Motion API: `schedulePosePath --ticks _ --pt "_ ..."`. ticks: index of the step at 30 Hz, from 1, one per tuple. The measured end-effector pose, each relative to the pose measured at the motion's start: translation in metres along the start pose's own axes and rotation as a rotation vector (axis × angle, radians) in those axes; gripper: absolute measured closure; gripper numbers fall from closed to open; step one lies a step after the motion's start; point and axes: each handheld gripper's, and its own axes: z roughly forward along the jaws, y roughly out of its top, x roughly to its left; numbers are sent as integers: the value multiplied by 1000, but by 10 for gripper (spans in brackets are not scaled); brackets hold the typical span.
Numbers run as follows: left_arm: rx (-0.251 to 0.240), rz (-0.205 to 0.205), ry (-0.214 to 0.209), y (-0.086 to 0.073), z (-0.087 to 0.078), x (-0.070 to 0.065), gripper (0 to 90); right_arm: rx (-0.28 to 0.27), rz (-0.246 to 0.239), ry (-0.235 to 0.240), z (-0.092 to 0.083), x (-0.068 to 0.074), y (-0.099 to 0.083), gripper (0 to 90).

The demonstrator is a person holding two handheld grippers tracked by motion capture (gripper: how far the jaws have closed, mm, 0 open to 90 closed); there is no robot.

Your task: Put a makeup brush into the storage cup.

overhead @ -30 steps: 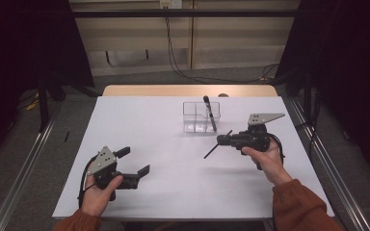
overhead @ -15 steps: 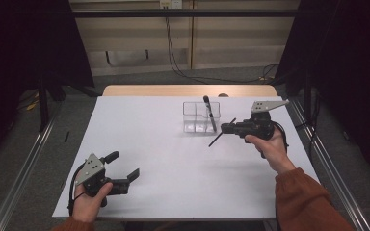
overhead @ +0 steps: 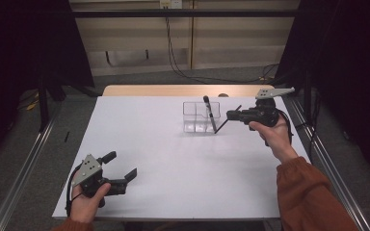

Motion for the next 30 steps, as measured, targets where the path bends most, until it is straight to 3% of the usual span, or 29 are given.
schedulePosePath --ticks 7,17,27,30 --pt "-3 -5 6 0 0 0 24 -7 -14 -22 -2 -3 14 864" --pt "-3 -7 8 -1 -1 3 23 -18 -24 -72 -1 -20 42 864" --pt "-5 -7 10 0 -2 3 23 65 -36 -88 20 -26 50 863" --pt "-4 -6 9 -1 -2 3 23 88 -28 -113 25 -32 51 863"
